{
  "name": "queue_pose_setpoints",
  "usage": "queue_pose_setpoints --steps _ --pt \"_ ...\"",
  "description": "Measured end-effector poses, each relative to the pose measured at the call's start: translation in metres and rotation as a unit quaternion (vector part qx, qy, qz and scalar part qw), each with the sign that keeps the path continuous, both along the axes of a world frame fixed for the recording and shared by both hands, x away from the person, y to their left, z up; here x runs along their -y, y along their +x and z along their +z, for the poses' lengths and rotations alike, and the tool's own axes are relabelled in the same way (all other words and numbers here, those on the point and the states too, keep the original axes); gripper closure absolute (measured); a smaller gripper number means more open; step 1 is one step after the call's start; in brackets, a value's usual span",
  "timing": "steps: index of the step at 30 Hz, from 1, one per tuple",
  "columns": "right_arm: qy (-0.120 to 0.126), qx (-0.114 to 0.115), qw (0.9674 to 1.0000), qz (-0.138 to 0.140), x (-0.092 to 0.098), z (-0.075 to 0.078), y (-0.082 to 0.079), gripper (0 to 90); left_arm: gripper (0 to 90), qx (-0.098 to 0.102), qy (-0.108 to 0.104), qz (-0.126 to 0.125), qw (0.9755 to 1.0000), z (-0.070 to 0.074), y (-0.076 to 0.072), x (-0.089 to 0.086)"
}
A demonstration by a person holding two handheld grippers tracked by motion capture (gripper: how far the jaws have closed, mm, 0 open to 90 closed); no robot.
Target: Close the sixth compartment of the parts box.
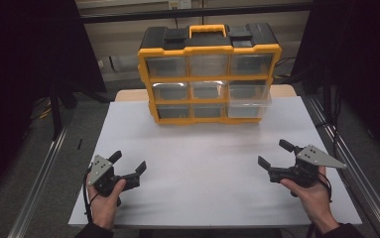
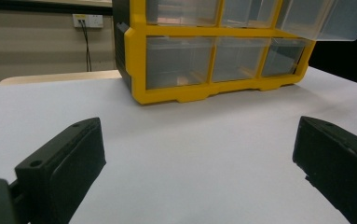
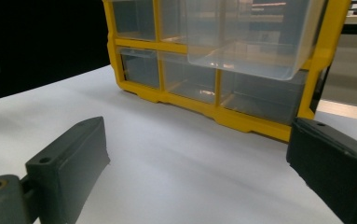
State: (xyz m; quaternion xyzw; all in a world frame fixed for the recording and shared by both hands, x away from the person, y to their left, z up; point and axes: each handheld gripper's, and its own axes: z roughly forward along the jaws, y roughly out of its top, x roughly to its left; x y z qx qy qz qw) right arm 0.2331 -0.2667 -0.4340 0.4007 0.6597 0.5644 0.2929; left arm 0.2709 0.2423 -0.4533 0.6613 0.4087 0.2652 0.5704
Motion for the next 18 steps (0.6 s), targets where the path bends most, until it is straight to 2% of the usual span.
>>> queue_pose_setpoints --steps 2,6,15,16,18 --pt "0.001 0.001 1.0000 0.002 -0.001 0.001 0.001 5.1 2.3 0.003 -0.003 0.001 1.0000 0.001 0.000 0.000" --pt "0.001 -0.008 0.9999 0.014 -0.006 0.003 0.005 5.5 2.3 0.007 0.007 0.000 1.0000 0.001 -0.001 0.000" --pt "0.010 -0.002 0.9998 0.019 -0.012 0.012 0.017 7.0 2.3 0.005 0.013 -0.004 0.9999 0.001 -0.001 0.001" --pt "0.012 0.000 0.9998 0.017 -0.012 0.014 0.018 7.1 2.3 0.004 0.006 -0.004 1.0000 0.000 -0.001 0.003" --pt "0.016 0.002 0.9997 0.017 -0.013 0.016 0.019 7.5 2.3 0.005 0.007 -0.003 1.0000 0.000 -0.001 0.004"
